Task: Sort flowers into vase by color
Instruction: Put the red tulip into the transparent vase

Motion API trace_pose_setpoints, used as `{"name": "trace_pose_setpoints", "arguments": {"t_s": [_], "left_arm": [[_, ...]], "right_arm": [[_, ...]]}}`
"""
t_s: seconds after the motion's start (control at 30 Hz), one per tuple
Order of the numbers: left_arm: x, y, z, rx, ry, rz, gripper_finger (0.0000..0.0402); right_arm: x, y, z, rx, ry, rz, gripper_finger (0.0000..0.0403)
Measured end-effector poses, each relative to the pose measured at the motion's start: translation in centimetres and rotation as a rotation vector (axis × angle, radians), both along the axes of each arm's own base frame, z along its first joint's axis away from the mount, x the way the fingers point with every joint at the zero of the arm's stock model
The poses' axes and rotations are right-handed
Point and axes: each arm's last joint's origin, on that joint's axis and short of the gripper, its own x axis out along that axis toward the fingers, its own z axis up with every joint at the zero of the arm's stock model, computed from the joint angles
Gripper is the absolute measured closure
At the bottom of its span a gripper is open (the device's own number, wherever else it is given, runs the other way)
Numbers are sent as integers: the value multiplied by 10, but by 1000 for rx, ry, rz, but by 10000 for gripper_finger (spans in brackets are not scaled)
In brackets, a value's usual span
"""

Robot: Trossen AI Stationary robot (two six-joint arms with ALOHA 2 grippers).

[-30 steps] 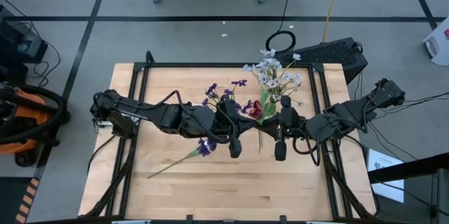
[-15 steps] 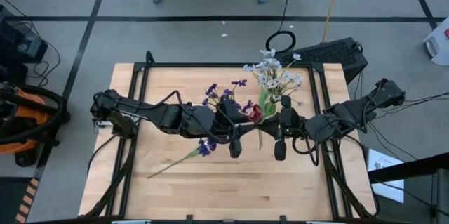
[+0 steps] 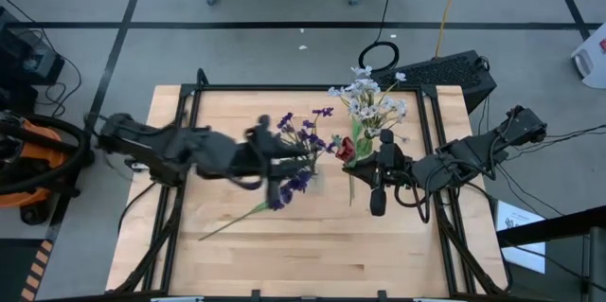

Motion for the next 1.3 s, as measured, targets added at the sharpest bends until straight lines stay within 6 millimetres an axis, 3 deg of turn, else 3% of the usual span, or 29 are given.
{"name": "trace_pose_setpoints", "arguments": {"t_s": [0.23, 0.47, 0.77, 0.93, 1.1, 1.3], "left_arm": [[-70, -12, -2, 82, 24, 131, 307], [-119, -7, -41, 21, -38, 99, 307], [-143, 7, -118, -84, -129, -3, 307], [-152, 14, -156, -159, -108, 3, 307], [-157, 17, -182, -257, -78, 24, 307], [-157, 17, -194, -292, -57, 29, 307]], "right_arm": [[10, 3, -36, 3, -87, -92, 398], [18, -3, -58, -29, -219, -91, 400], [30, -33, -54, -119, -231, -121, 400], [50, -45, -65, -171, -219, -94, 400], [69, -51, -84, -219, -161, -110, 400], [85, -53, -105, -235, -106, -120, 399]]}}
